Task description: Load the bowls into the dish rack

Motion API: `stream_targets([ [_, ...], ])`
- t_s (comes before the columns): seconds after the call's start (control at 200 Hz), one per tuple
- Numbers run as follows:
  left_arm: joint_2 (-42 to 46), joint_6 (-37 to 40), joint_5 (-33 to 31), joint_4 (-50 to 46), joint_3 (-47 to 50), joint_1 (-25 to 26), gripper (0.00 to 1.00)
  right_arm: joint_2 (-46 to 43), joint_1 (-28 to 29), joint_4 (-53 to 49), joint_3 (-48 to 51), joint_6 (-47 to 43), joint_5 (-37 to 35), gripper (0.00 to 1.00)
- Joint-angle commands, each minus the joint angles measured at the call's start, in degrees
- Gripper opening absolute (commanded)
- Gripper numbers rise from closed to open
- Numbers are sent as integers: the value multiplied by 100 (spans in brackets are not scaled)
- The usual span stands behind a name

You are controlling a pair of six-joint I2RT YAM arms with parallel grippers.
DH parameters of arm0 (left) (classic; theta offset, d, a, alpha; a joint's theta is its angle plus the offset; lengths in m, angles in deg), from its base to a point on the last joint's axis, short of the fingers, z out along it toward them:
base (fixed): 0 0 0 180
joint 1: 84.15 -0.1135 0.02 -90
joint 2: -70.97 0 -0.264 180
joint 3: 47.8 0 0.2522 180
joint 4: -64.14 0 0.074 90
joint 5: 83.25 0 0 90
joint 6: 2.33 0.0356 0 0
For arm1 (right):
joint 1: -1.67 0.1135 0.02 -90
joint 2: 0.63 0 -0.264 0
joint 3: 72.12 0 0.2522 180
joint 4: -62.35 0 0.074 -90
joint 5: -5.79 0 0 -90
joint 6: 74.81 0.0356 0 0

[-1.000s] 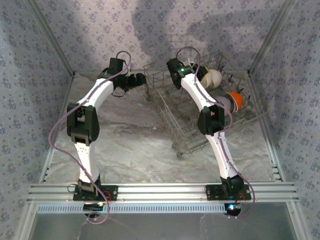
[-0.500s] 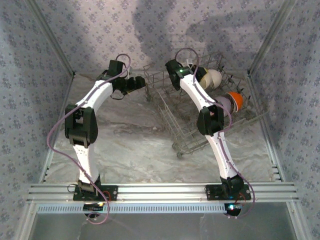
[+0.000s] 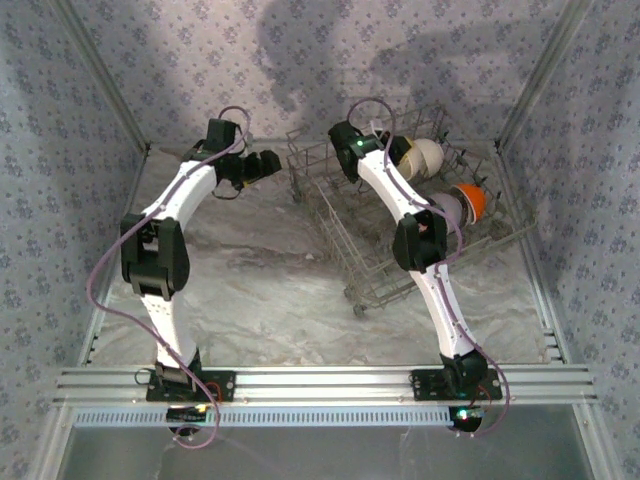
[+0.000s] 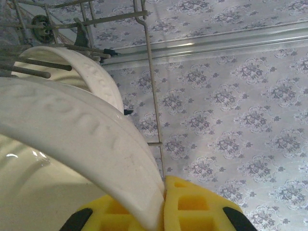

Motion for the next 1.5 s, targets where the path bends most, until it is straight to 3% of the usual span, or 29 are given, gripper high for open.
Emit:
stream_targets([
  [0.0, 320, -43, -62, -99, 21, -26, 84, 116, -88, -328, -34, 253, -124, 0],
  [0.205, 107, -2, 48, -94, -126, -26, 85, -31, -130, -362, -92, 451, -29, 0],
  [0.375, -554, 255, 62, -557, -953, -26, 85, -28, -100, -453, -235, 628, 104, 0],
  [0.615, -1196, 341, 304, -846, -1783, 128, 85, -46, -111, -400, -274, 463, -249, 0],
  [0.8, -1244, 411, 510, -851, -1557, 272, 84, -36, -137, 73, -304, 31, -510, 0],
  [1.034, -1118, 327, 664, -637, -1150, 501, 81, -87, -244, -135, -305, 223, -625, 0],
  [1.494, -1045, 178, 834, -452, -982, 623, 79, 151, -164, 348, -316, -360, -793, 0],
])
